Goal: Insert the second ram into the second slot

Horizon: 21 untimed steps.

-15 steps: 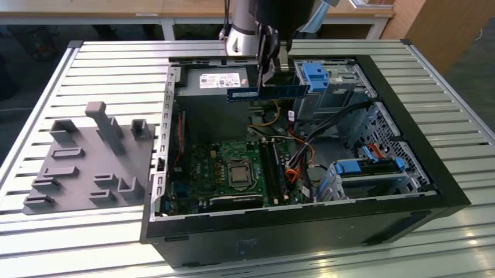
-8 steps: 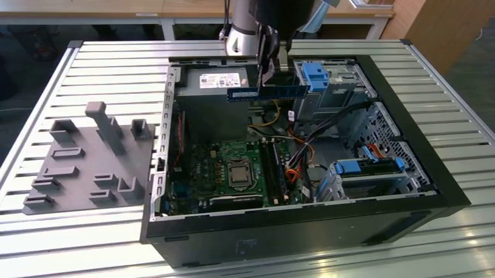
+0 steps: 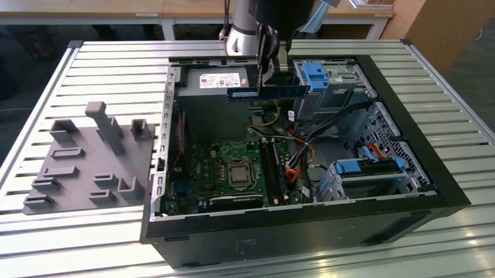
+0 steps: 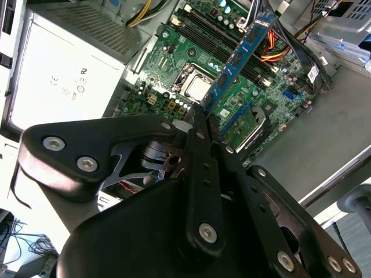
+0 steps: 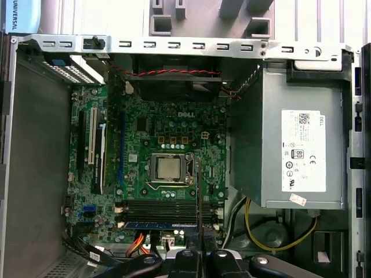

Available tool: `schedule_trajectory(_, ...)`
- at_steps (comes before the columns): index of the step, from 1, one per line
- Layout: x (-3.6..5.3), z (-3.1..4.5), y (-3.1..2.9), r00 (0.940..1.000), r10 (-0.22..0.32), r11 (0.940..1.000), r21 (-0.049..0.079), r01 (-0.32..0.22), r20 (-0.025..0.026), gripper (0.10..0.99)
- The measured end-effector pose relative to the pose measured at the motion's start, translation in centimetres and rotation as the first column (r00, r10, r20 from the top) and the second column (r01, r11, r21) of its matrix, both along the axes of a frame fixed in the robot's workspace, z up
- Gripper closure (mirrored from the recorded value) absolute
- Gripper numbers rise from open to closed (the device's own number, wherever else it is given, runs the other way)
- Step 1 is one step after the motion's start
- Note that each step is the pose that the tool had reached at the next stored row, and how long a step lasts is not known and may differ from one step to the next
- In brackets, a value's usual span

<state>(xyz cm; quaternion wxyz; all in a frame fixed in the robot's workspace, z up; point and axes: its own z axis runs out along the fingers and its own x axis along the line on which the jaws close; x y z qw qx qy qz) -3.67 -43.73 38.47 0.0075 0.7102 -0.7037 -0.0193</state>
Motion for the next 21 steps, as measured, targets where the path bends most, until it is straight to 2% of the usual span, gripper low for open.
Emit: schedule_trajectory(21,0.0,0.0,0.0,0.999,-0.045,0.999,0.0,0.045,0.0,0.949)
